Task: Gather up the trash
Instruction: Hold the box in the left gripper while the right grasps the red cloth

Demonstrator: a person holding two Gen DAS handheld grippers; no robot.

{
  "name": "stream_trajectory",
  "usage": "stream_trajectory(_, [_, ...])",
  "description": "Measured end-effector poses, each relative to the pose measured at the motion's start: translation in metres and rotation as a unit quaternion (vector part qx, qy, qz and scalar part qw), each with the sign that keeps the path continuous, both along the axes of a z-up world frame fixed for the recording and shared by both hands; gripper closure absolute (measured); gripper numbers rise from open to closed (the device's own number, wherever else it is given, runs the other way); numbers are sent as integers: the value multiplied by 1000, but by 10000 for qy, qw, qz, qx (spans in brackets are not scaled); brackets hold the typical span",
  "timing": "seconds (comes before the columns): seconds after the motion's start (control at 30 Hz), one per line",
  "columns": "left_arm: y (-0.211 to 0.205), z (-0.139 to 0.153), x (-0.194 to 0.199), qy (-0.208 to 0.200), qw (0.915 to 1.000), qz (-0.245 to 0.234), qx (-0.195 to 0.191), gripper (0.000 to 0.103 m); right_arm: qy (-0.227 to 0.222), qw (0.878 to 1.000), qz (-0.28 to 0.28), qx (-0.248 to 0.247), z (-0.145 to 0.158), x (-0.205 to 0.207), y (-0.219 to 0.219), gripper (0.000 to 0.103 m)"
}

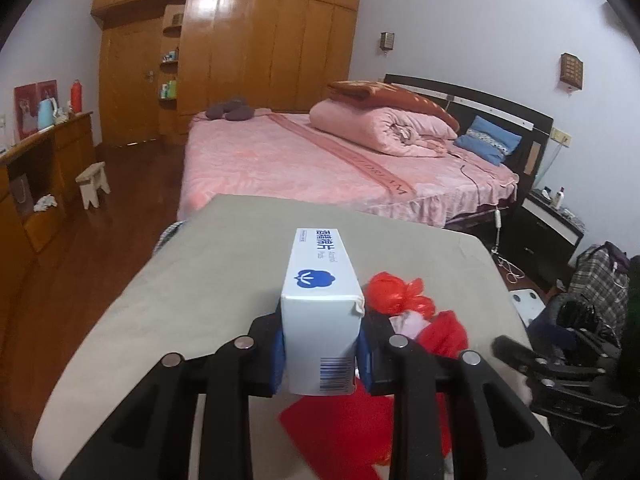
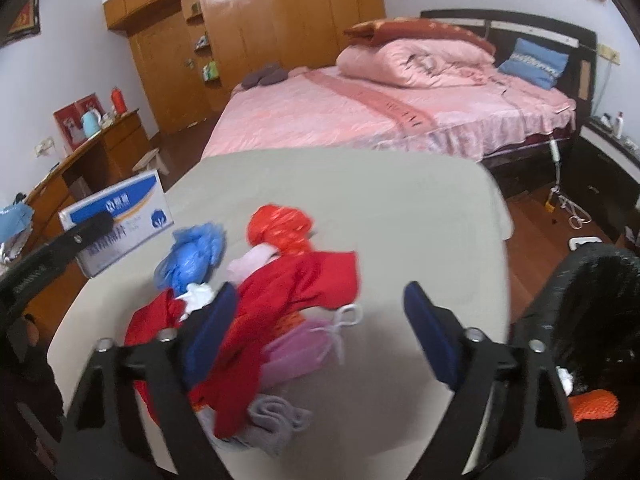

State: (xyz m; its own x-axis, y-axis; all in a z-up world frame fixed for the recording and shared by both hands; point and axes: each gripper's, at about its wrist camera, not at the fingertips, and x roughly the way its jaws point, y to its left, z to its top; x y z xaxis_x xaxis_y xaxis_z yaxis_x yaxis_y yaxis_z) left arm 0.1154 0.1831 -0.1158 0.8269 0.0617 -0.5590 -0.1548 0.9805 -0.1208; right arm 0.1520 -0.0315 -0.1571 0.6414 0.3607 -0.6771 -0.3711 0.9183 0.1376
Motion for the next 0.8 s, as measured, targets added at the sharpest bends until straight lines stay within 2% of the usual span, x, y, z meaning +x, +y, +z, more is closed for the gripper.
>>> stream_trajectory(0.2, [12, -6, -4, 38, 9999, 111, -44, 75, 211, 9994, 249, -146, -18, 6, 31, 29])
stream_trajectory(0.3, [14, -10, -5, 69, 9999, 136, -74, 75, 413, 9983, 313, -252, -30, 12, 40, 43])
stream_trajectory(0.37, [15, -12, -6, 82, 9998, 135, -106, 75, 553, 9974, 383, -243, -35, 15, 40, 65])
stream_trajectory(0.4, [15, -13, -6, 94, 9998, 128, -108, 75, 586, 9970, 449, -228, -35, 14, 41, 72])
stream_trajectory(0.43, [15, -14, -6, 102, 9998, 120, -116, 75, 582, 9968, 511, -201, -34, 13, 40, 88])
stream_trajectory(0.47, [15, -15, -7, 103, 9998, 115, -128, 75, 562, 9966, 574, -172, -32, 12, 39, 95])
stream_trajectory(0.57, [14, -14, -9, 81, 9998, 87, -154, 75, 347, 9968, 712, -47, -17, 7, 35, 98])
stream_trajectory(0.8, [8, -3, -17, -39, 9999, 50, -142, 75, -10, 9963, 800, 317, 27, -5, 19, 98])
